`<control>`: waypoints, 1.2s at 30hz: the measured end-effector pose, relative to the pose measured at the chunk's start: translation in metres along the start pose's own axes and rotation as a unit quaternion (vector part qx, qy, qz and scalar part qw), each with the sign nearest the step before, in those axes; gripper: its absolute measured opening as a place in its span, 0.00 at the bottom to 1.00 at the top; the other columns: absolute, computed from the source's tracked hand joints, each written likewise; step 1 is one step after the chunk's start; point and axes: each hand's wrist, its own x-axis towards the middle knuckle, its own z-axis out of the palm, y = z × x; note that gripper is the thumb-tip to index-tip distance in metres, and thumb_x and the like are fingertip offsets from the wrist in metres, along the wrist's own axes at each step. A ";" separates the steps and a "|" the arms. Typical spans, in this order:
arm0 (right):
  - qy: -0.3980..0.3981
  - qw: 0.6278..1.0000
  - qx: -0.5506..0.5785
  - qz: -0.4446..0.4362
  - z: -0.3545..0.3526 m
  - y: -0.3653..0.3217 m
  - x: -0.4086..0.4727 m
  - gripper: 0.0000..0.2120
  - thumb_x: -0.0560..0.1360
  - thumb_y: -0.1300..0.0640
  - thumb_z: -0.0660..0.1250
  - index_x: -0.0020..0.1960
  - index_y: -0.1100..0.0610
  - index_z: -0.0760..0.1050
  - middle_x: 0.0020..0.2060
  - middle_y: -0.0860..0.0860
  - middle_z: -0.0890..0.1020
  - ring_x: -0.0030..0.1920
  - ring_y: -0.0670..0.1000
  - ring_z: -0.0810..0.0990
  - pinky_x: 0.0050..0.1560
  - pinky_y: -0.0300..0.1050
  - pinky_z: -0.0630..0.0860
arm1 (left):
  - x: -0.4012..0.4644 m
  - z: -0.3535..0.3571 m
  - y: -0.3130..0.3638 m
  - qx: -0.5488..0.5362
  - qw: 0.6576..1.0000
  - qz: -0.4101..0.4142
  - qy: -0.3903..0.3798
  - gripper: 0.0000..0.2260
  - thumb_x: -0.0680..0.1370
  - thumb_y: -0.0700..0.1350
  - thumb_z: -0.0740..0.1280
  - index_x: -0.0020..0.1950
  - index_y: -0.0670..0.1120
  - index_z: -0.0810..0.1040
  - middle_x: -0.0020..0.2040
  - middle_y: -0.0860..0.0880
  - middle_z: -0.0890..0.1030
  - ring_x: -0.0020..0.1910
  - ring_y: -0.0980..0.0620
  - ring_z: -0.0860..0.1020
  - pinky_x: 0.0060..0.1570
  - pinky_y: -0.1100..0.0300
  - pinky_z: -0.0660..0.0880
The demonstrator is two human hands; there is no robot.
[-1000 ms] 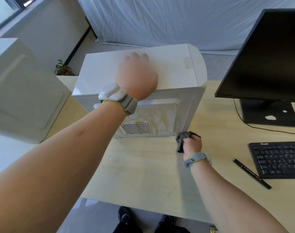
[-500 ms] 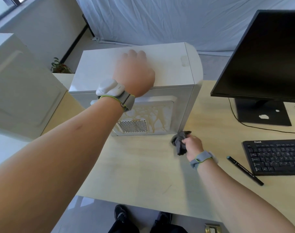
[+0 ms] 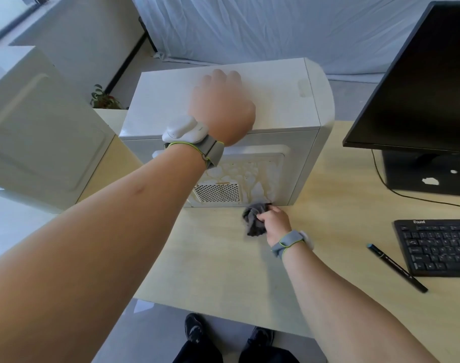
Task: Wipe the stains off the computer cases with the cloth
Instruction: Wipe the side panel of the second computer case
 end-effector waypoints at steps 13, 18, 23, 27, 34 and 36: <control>0.076 0.996 0.003 0.040 -0.033 -0.009 0.034 0.12 0.76 0.60 0.69 0.59 0.60 0.76 0.56 0.61 0.81 0.53 0.61 0.80 0.63 0.58 0.77 | 0.000 0.003 0.000 0.001 1.000 0.012 0.007 0.11 0.75 0.49 0.59 0.54 0.45 0.71 0.53 0.46 0.74 0.53 0.43 0.70 0.54 0.51 0.67; 0.014 1.000 0.019 -0.004 -0.043 -0.027 -0.003 0.12 0.71 0.72 0.65 0.35 0.59 0.77 0.34 0.57 0.77 0.39 0.55 0.73 0.41 0.51 0.69 | 0.000 0.000 0.000 0.004 1.000 0.014 0.007 0.11 0.75 0.49 0.58 0.54 0.45 0.71 0.53 0.46 0.73 0.53 0.44 0.70 0.54 0.51 0.67; 0.105 0.988 0.095 -0.058 -0.031 -0.091 -0.067 0.06 0.66 0.65 0.71 0.34 0.61 0.74 0.32 0.54 0.72 0.34 0.53 0.68 0.37 0.48 0.64 | -0.001 0.002 -0.001 0.007 1.000 0.018 -0.001 0.11 0.75 0.49 0.58 0.54 0.45 0.70 0.53 0.46 0.73 0.52 0.43 0.70 0.53 0.51 0.67; 0.082 0.975 0.182 -0.096 -0.028 -0.144 -0.122 0.06 0.72 0.68 0.69 0.38 0.61 0.76 0.32 0.54 0.74 0.32 0.53 0.72 0.35 0.42 0.68 | 0.001 0.001 0.002 0.007 1.000 0.022 -0.001 0.11 0.75 0.49 0.58 0.54 0.45 0.70 0.53 0.46 0.73 0.53 0.43 0.70 0.54 0.51 0.67; -0.036 0.946 0.270 -0.174 -0.036 -0.173 -0.161 0.06 0.65 0.66 0.68 0.41 0.62 0.73 0.35 0.56 0.68 0.34 0.54 0.69 0.33 0.44 0.69 | -0.002 0.001 -0.001 -0.002 1.000 0.015 -0.005 0.10 0.75 0.49 0.58 0.53 0.45 0.71 0.53 0.45 0.73 0.53 0.43 0.70 0.54 0.51 0.67; 0.007 0.958 0.258 -0.123 -0.035 -0.159 -0.143 0.17 0.52 0.62 0.67 0.40 0.63 0.71 0.37 0.56 0.67 0.35 0.58 0.66 0.35 0.50 0.68 | -0.002 0.001 -0.002 -0.004 1.000 0.013 -0.007 0.10 0.75 0.49 0.58 0.53 0.45 0.70 0.53 0.45 0.74 0.53 0.43 0.70 0.55 0.50 0.67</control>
